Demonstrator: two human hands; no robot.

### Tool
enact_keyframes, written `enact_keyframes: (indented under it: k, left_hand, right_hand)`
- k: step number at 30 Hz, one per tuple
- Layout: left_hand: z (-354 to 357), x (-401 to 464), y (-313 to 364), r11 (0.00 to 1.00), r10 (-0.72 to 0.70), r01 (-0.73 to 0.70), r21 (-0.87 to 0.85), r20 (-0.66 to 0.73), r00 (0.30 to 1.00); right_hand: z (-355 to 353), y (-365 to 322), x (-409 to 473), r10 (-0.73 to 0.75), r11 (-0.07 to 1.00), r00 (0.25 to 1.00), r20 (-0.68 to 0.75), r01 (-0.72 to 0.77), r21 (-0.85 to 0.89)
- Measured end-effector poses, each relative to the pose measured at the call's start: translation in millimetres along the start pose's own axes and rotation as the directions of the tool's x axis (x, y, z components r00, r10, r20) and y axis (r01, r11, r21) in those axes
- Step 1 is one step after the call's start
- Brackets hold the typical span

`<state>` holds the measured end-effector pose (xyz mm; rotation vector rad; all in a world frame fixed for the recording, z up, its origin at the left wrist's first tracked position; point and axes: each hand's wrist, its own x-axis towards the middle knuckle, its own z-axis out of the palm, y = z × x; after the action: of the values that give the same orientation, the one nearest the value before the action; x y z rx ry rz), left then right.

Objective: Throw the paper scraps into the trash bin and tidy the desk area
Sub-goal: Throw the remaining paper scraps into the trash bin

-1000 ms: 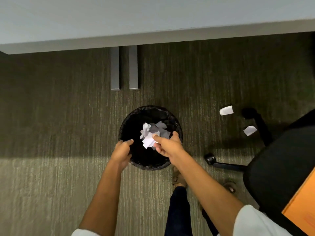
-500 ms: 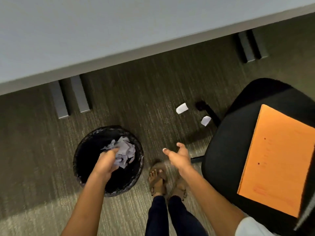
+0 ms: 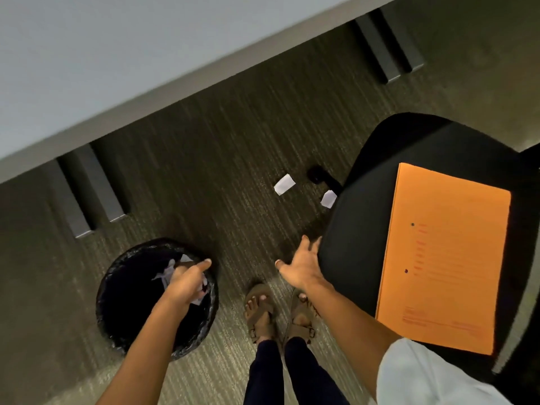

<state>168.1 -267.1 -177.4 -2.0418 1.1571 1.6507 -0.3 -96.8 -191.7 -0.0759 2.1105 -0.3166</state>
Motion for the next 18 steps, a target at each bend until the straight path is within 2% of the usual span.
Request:
enact_keyframes:
  k: [5, 9, 18]
  left_hand:
    - [16.9, -13.7, 15.8, 0.999, 0.01, -0.009, 0.039, -0.027, 1.0]
    - [43.1, -21.8, 34.2, 0.999, 0.047, -0.046, 0.005, -0.018, 0.999]
    - [99.9, -39.4, 43.1, 0.993, 0.097, -0.098, 0.069, 0.014, 0.995]
  right_hand:
    - [-0.9, 6.7, -1.4, -0.01, 1.0, 1.0, 0.008, 0.01, -0.005]
    - [-4.8, 18.6, -6.1, 0.015, 0.999, 0.999, 0.052, -0.016, 0.029]
    - [-18.1, 52.0, -15.7, 0.04, 0.997, 0.993, 0.115, -0.047, 0.057]
